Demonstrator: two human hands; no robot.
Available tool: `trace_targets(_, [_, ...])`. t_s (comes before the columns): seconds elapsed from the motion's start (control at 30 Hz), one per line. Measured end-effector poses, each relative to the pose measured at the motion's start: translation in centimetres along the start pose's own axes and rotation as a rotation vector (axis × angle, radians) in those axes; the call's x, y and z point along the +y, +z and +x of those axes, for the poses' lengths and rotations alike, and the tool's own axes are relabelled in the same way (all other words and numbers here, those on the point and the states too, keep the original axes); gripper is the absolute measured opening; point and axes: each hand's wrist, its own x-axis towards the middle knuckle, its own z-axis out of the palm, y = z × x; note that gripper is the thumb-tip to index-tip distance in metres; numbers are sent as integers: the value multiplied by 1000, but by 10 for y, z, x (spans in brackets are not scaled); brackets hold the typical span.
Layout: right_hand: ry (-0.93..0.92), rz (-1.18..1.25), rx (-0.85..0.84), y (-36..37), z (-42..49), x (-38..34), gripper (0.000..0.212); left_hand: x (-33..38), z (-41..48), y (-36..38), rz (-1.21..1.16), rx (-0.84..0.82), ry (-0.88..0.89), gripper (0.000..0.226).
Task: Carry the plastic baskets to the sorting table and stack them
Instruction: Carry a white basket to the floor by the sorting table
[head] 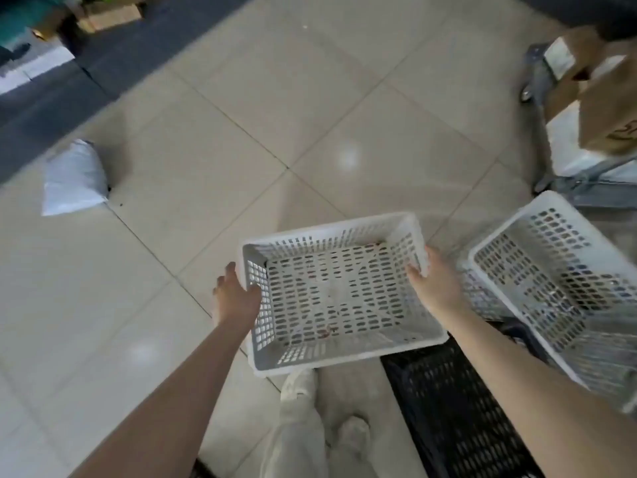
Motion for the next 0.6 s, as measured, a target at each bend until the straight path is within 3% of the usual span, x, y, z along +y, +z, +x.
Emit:
trace_targets(0.17, [46, -79, 123, 47, 67, 49, 48, -31, 58, 68, 98, 54, -90, 70])
trace_targets(0.37, [139, -148, 94, 87, 121, 111, 66, -80, 97, 135, 114, 64, -239, 70])
trace_targets(0.6, [157, -90, 178, 107, 147, 152, 38, -93, 131, 162, 117, 174, -278, 51])
